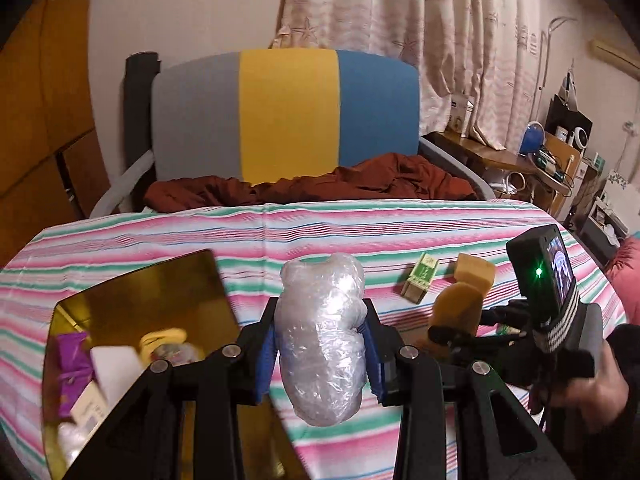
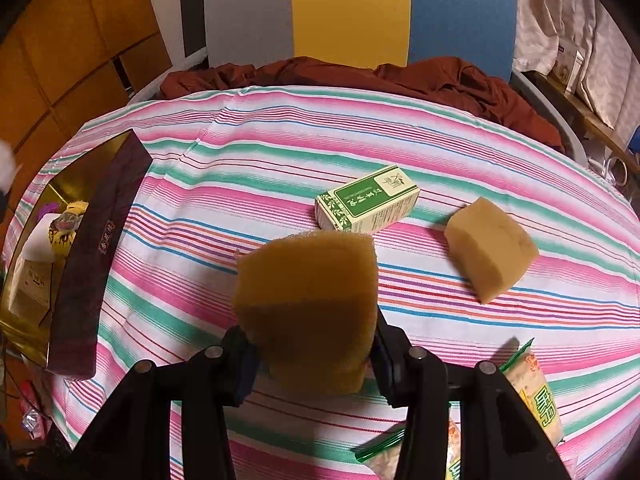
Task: Organize objects
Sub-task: 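Carry the plastic bundle and yellow sponge toward the gold tray, then open both tools to release the bundle and sponge into the tray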
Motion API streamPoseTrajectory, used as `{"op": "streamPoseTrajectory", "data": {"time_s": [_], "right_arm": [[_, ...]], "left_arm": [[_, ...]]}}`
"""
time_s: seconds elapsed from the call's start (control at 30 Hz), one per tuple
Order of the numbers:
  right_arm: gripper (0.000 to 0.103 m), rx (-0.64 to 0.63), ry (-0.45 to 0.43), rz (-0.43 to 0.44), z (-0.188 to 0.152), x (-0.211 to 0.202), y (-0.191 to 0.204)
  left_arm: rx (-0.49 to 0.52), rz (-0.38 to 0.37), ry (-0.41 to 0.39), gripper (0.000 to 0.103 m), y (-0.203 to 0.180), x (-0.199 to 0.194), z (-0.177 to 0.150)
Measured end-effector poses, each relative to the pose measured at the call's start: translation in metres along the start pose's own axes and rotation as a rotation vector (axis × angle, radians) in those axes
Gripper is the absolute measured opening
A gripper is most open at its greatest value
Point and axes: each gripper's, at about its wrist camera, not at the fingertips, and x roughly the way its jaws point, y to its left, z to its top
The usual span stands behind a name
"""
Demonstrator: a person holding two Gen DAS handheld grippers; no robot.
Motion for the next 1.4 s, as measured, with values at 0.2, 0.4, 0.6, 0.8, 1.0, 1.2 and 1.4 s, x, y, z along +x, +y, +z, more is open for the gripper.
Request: {"op": "streamPoseTrajectory", "data": {"time_s": [0.2, 0.4, 0.6, 0.8, 1.0, 1.2, 1.4], "right_arm": [[0.047, 0.009, -0.032, 0.013, -0.001, -0.009, 0.007], [0.047, 0.028, -0.057, 0.055, -0.004, -0.022, 0.030], [0.047, -0.012, -0.118, 0.130, 0.005, -0.048, 0.072], [0.047, -0.085, -0.154, 0.225, 0.025, -0.062, 0.125], [0.047, -0.158, -0.150, 0.278, 0.049, -0.052, 0.182], [0.048, -0.194, -0.156, 0.279, 0.082, -0.035, 0.225], [0.057, -0.246, -0.184, 0.184, 0.109, -0.011, 0.255]], "left_arm": [[-0.028, 0.050, -0.005, 0.038, 0.032, -0.018, -0.012], [-0.078, 0.081, -0.008, 0.038, 0.066, -0.033, -0.029], [-0.174, 0.100, -0.010, 0.039, 0.107, -0.051, -0.049], [-0.276, 0.184, -0.029, 0.039, 0.164, -0.075, -0.068], [-0.363, 0.274, -0.005, 0.039, 0.213, -0.081, -0.090], [-0.362, 0.303, 0.030, 0.039, 0.225, -0.063, -0.089], [-0.346, 0.339, 0.040, 0.063, 0.225, -0.045, -0.075]]}}
